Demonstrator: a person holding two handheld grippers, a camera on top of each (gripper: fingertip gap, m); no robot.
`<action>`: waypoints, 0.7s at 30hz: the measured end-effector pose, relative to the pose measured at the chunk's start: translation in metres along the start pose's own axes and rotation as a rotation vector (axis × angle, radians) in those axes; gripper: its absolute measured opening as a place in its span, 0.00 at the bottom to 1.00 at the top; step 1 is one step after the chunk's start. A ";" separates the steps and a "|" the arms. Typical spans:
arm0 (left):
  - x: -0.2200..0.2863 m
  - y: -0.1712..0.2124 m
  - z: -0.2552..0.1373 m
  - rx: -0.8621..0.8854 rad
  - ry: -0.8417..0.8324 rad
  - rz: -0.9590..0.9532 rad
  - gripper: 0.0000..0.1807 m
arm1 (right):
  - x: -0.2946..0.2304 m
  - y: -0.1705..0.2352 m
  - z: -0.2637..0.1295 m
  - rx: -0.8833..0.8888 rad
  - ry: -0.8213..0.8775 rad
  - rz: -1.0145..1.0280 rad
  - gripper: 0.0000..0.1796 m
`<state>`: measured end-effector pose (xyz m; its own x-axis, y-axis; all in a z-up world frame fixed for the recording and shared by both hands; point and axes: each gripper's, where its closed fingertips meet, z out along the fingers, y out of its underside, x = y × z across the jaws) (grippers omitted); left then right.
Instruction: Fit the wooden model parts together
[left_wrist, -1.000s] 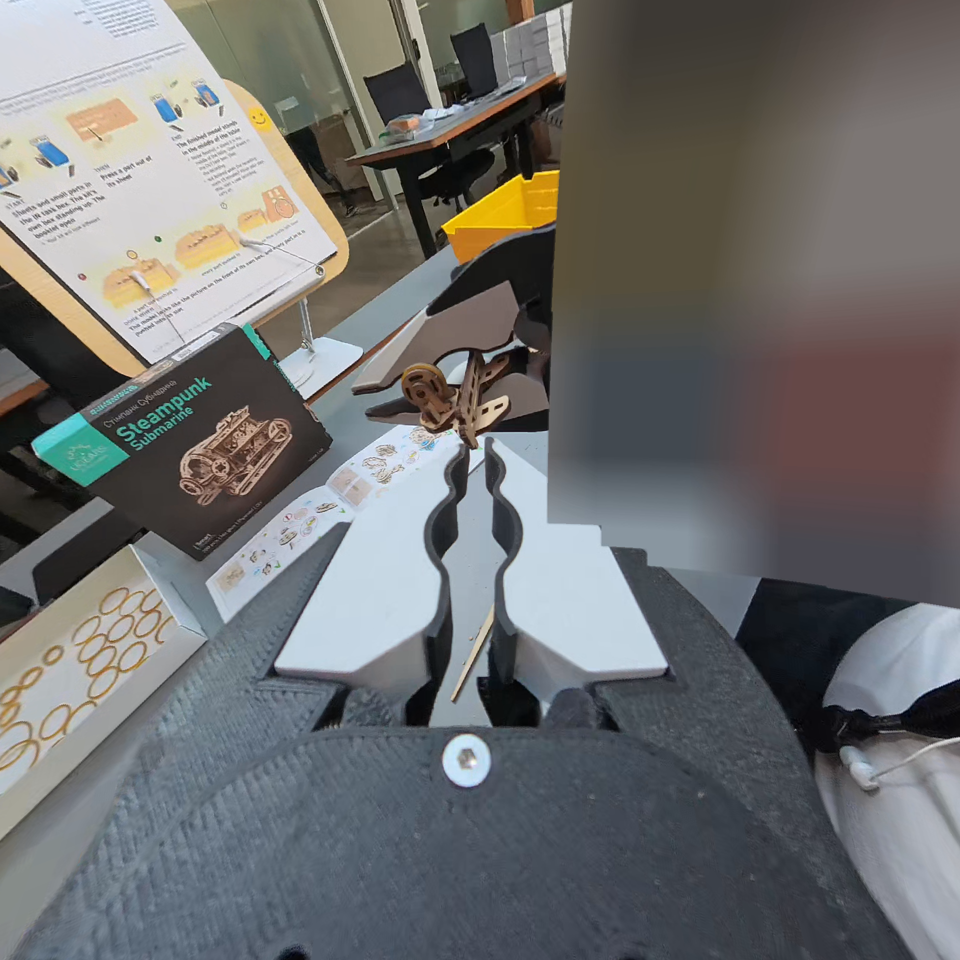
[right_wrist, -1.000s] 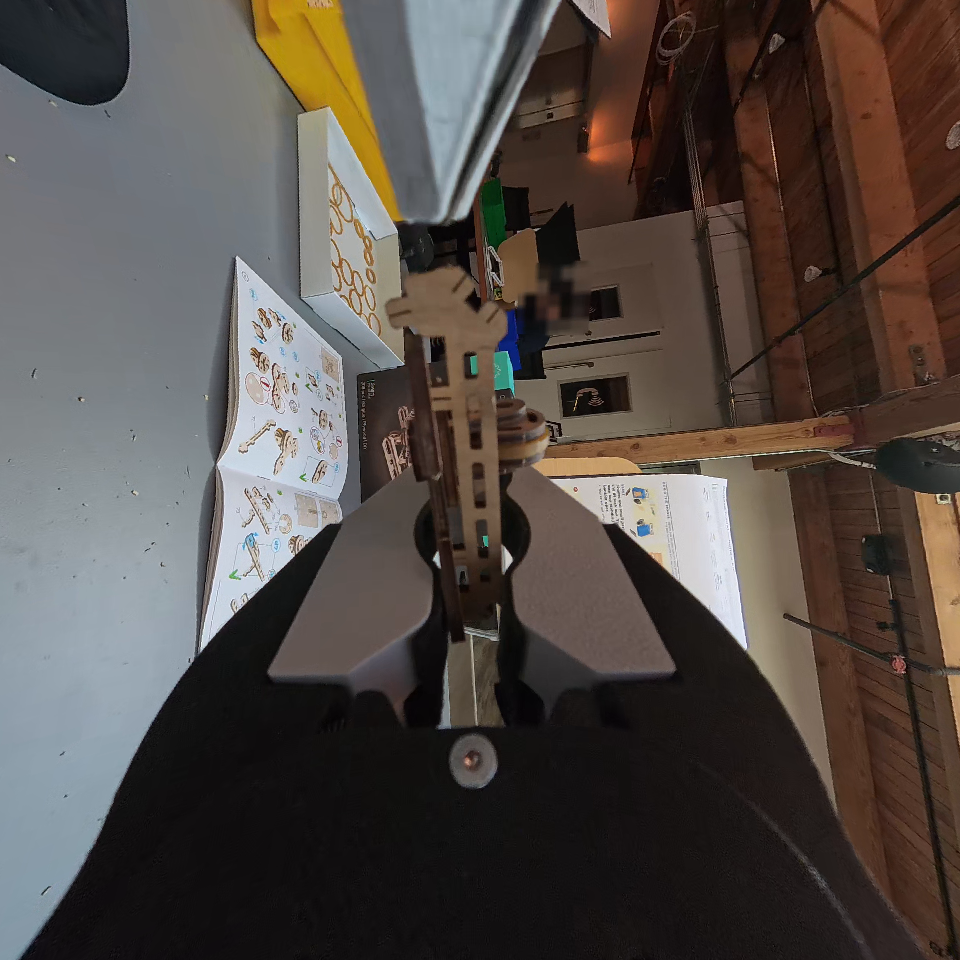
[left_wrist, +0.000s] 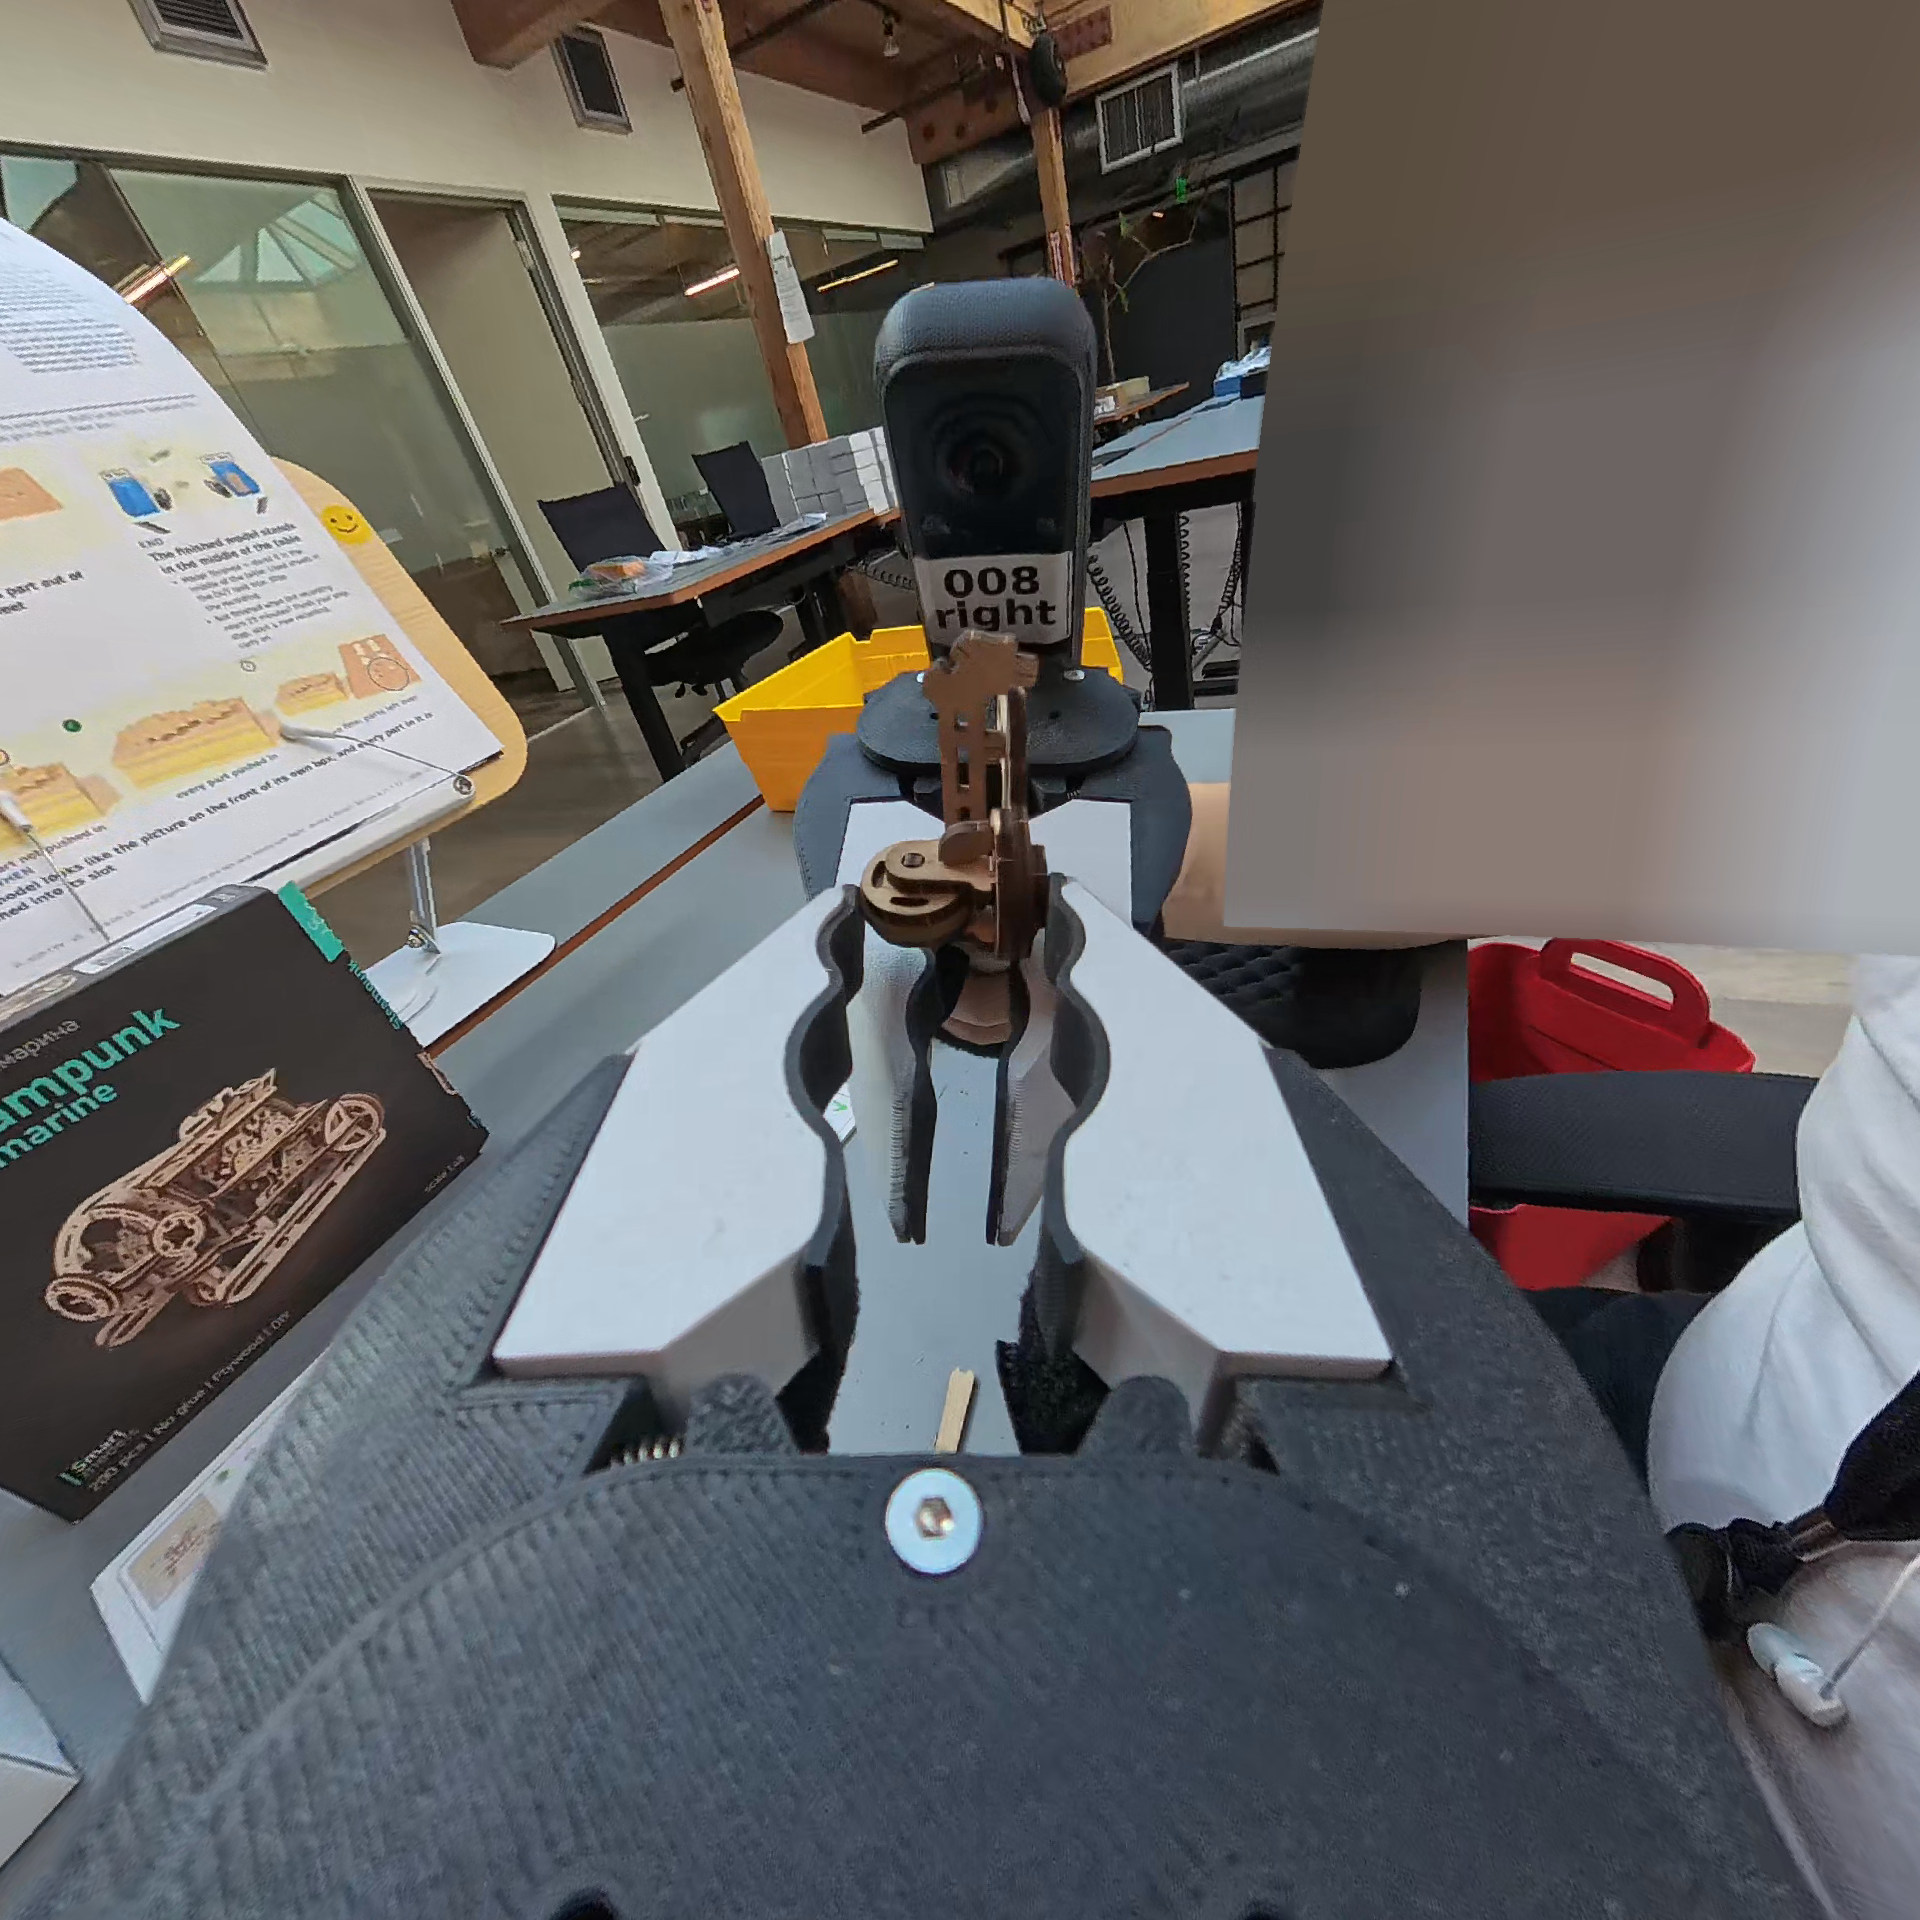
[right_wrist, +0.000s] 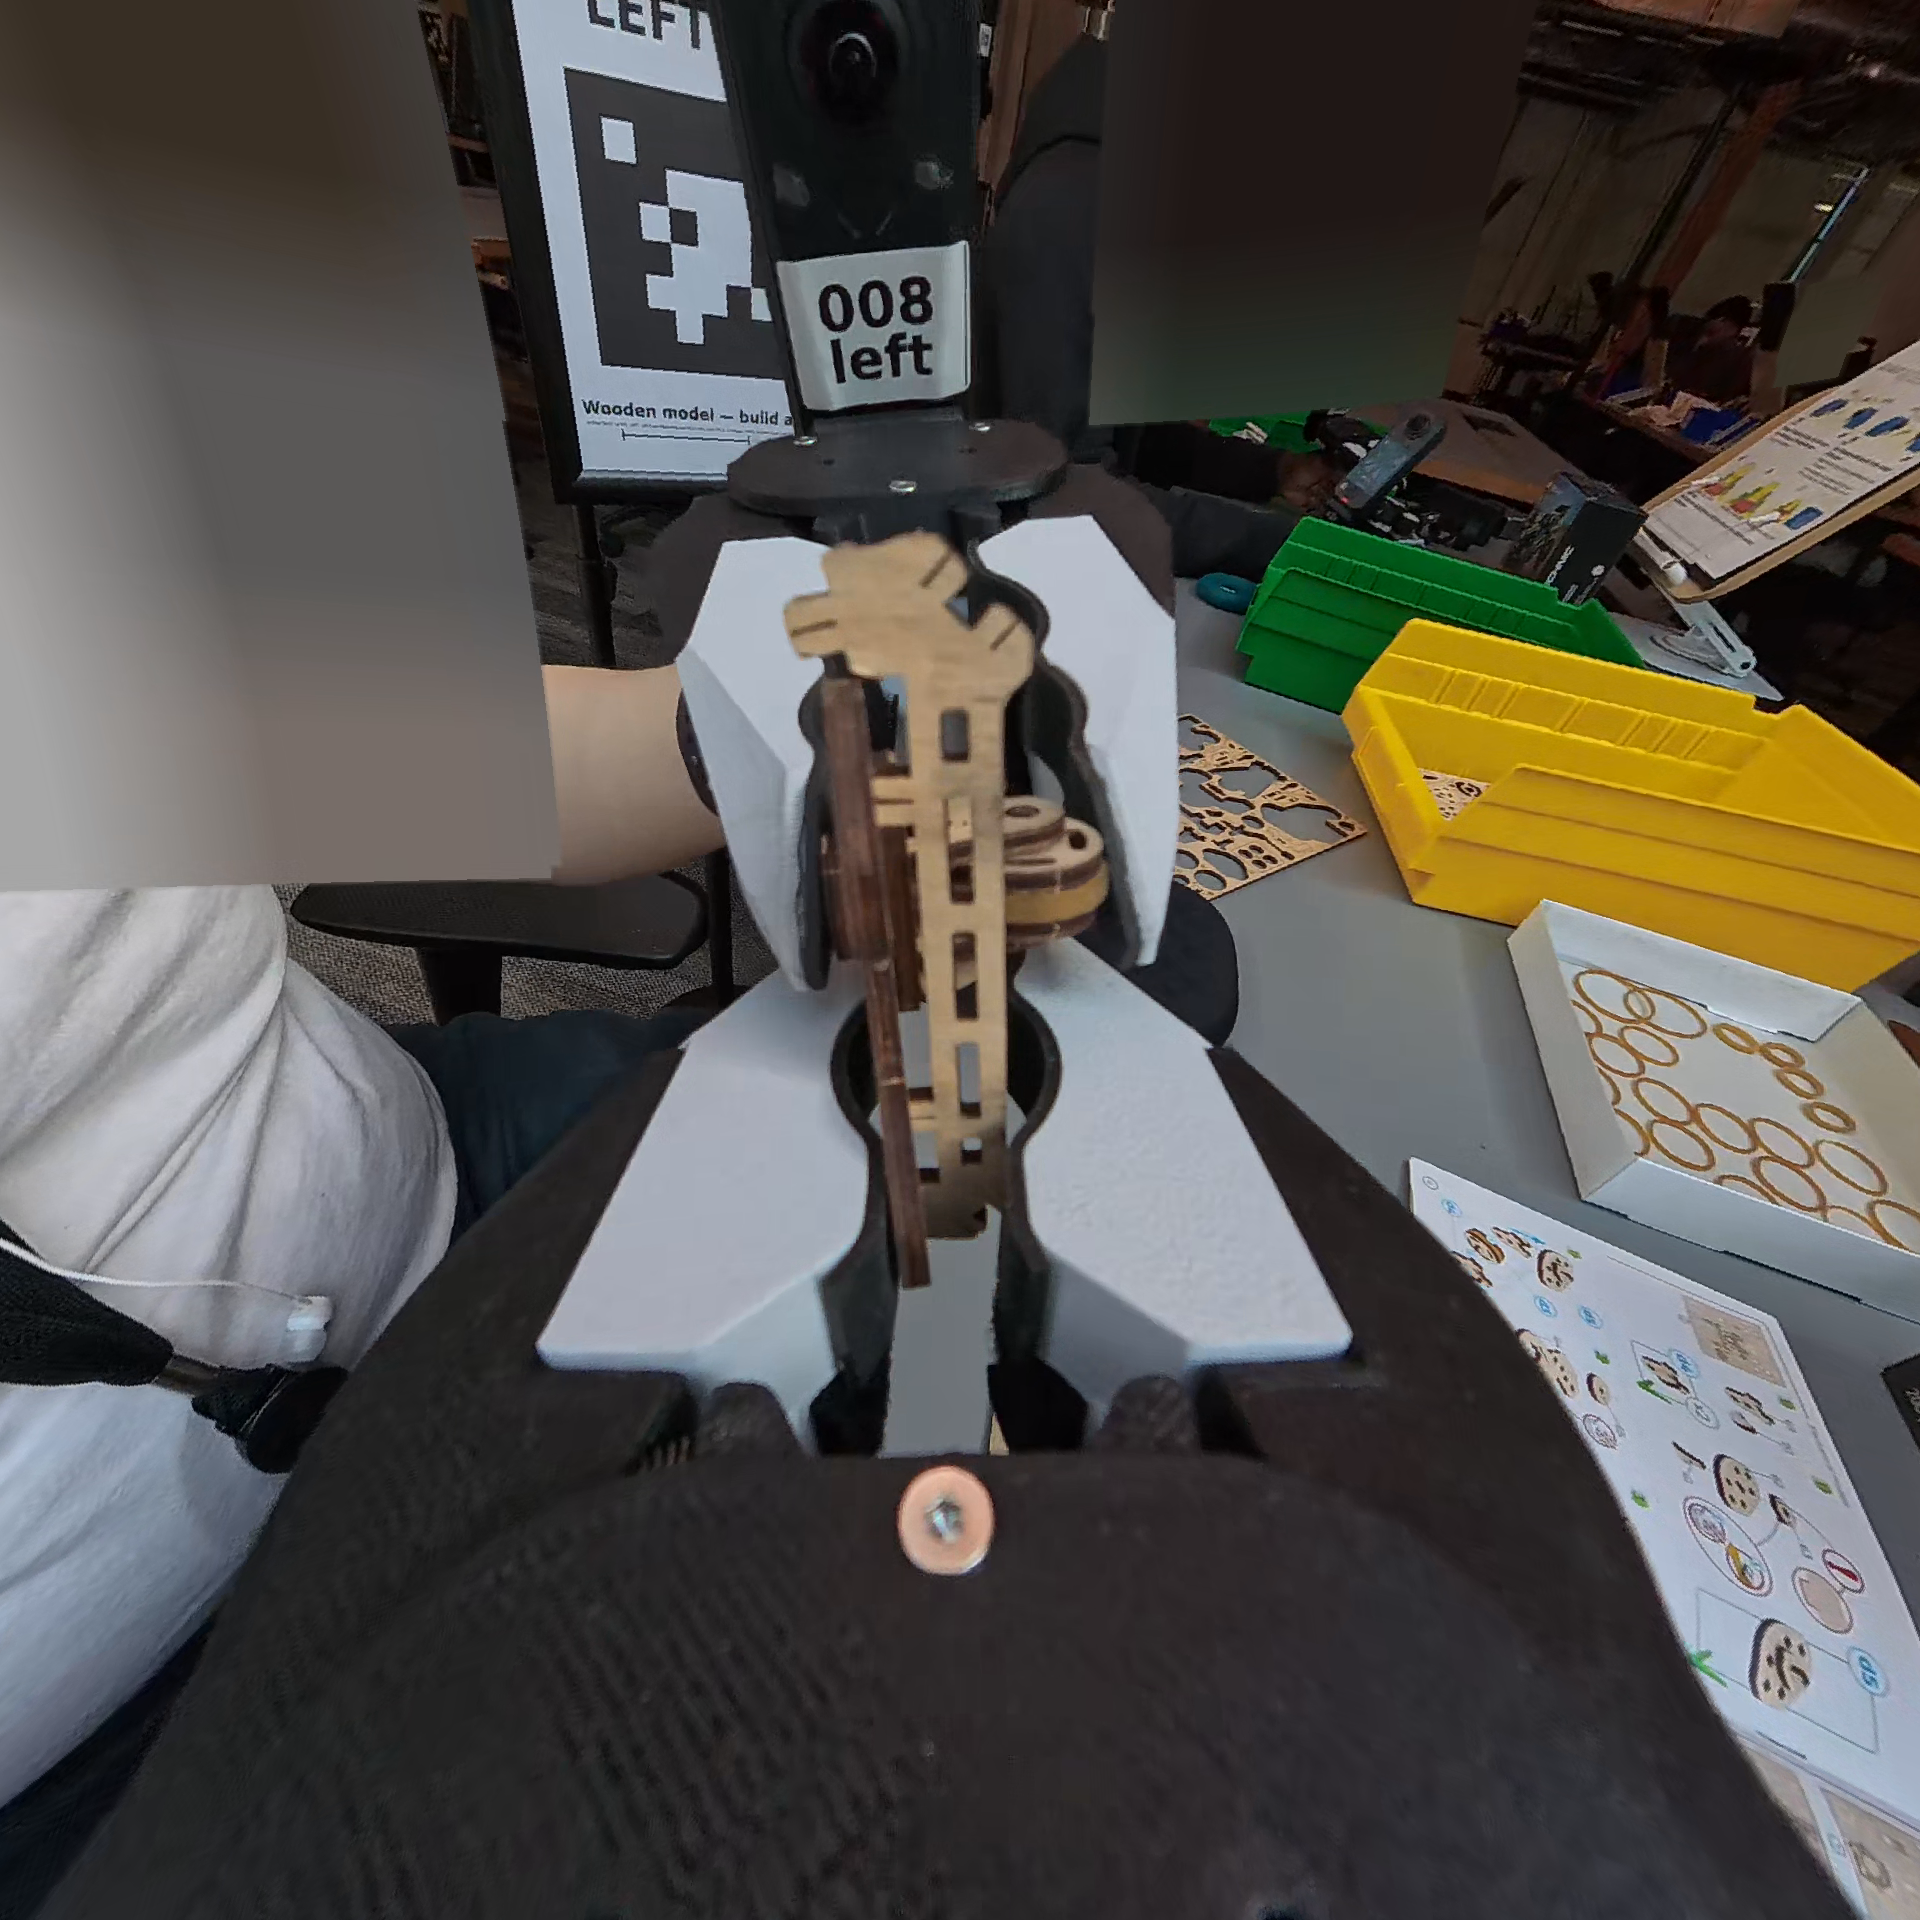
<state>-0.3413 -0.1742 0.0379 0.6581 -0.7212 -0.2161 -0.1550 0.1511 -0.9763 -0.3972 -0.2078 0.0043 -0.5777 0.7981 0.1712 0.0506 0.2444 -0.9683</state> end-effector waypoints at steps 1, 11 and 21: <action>-0.001 0.000 0.000 0.003 -0.003 -0.005 0.18 | 0.001 0.001 0.001 -0.006 0.004 0.000 0.06; -0.001 0.002 -0.012 -0.043 -0.084 0.304 0.18 | 0.020 0.008 -0.017 -0.079 0.096 -0.226 0.32; 0.003 -0.007 -0.026 0.017 -0.033 0.281 0.18 | -0.001 -0.023 -0.035 -0.147 0.182 -0.629 0.32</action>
<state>-0.3575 -0.1945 0.0441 0.6146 -0.6272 -0.4784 -0.3227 0.3535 -0.8780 -0.3695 -0.1944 0.0326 -0.3879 0.5561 0.7351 -0.1327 0.7555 -0.6416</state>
